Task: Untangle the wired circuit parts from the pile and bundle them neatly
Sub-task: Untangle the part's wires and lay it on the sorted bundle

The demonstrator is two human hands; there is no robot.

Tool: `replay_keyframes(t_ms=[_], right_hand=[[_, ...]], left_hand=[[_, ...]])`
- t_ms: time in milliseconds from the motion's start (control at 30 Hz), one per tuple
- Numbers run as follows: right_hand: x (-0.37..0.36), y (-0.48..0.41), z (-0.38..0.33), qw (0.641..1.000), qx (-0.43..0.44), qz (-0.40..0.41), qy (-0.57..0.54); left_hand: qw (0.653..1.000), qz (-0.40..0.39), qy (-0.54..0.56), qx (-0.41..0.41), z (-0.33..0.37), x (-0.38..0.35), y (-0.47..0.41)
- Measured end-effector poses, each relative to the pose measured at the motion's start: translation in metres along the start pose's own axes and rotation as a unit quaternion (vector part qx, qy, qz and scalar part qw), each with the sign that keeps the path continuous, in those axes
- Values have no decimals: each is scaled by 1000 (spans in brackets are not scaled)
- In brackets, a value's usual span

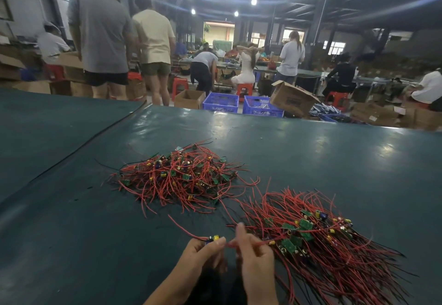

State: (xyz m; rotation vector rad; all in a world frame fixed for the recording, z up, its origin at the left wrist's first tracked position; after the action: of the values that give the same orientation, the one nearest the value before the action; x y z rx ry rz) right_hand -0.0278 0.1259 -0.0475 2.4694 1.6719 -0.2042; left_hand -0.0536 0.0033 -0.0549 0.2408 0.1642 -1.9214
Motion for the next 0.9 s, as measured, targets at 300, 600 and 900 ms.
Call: replay_keyframes(t_ms=[300,600,900], right_hand=[[-2,0,7,994,-106,30,11],[17,-8,3,942,-192,133,-240],[21,-11,5,944,-167,141,-247]], left_hand=[[999,29,-4,39,2,-2,-2],[980,182,-61,-44,6,21,-8],[764,292,-567,-97,2,57,-8]])
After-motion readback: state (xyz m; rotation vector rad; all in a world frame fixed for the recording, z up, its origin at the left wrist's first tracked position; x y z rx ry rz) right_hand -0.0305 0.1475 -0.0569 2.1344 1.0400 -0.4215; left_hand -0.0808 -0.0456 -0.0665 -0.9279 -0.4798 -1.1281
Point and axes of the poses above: each hand's wrist, its own y-axis away from the middle knuckle, its own x-axis out of the back of the hand, z = x × y, the point moved 3 cm from there along -y, towards the middle knuckle, and after that the axes turned 3 degrees about z, right-handed, at the moved point
